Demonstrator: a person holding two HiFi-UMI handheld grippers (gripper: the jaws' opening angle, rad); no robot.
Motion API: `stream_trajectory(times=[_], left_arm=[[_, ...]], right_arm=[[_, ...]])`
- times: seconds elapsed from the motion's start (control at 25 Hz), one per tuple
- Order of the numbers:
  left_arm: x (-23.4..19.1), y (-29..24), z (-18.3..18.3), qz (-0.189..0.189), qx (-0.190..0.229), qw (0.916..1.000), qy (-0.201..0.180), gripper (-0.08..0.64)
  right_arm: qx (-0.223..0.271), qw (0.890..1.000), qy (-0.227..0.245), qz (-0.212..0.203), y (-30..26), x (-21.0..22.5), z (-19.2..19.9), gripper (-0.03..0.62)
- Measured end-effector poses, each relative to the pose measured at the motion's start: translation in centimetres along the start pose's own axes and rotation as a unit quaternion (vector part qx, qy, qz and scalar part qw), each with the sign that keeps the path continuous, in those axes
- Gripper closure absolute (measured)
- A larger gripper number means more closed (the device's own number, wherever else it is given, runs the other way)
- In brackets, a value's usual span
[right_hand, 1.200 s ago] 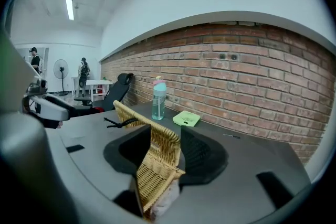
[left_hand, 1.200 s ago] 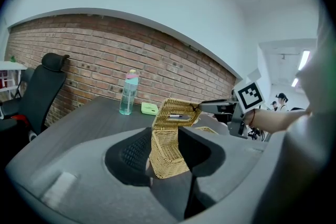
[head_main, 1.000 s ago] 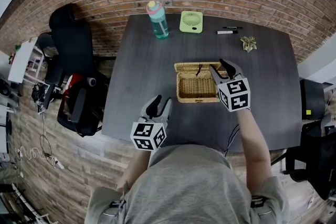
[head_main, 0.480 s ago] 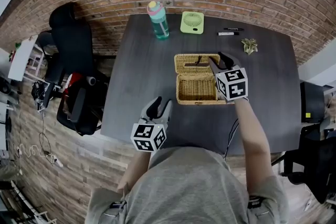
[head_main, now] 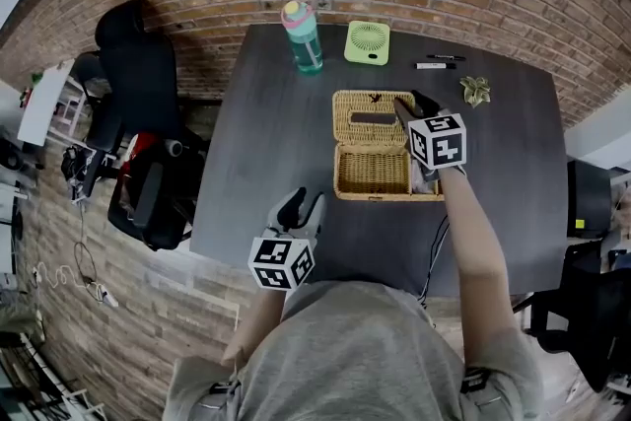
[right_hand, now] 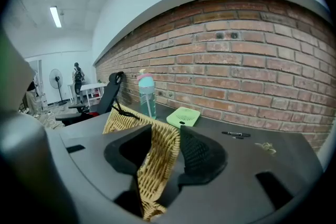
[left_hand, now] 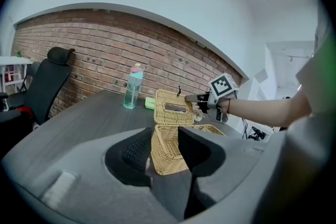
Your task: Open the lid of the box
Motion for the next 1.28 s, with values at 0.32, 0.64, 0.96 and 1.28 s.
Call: stream_trajectory(times=[0.32, 0.64, 0.96, 1.28], left_arm=[[-0.1, -0.5, 0.1, -0.006, -0.004, 1.0000, 0.007, 0.399], [-0.1, -0.8, 0.4, -0.009, -0.011, 0.9998, 0.012, 0.399], [-0.1, -0.8, 0.3, -0.012, -0.011, 0.9998, 0.012, 0.399], [-0.5, 0.4, 0.7, -0.022, -0.010, 0.9996, 0.013, 0.399]], right_arm=[[-0.023, 0.999, -0.037, -0.017, -2.6, 1.2, 1.1, 0.422], [-0.051, 0.995, -0.077, -0.026, -5.2, 1.9, 2.8, 0.420], [-0.083, 0.991, -0.100, -0.024, -7.0, 2.5, 4.5, 0.420], [-0.107, 0.991, -0.087, -0.002, -7.8, 2.5, 5.7, 0.420]])
Point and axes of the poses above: the fingertips, and each gripper's own axes: y backward along the fingers, x to its right, z out of its underside, the point moved 4 cm from there along y, backward along the fingers, and after that the axes turned 2 degrees about y, right-handed, at the moved point
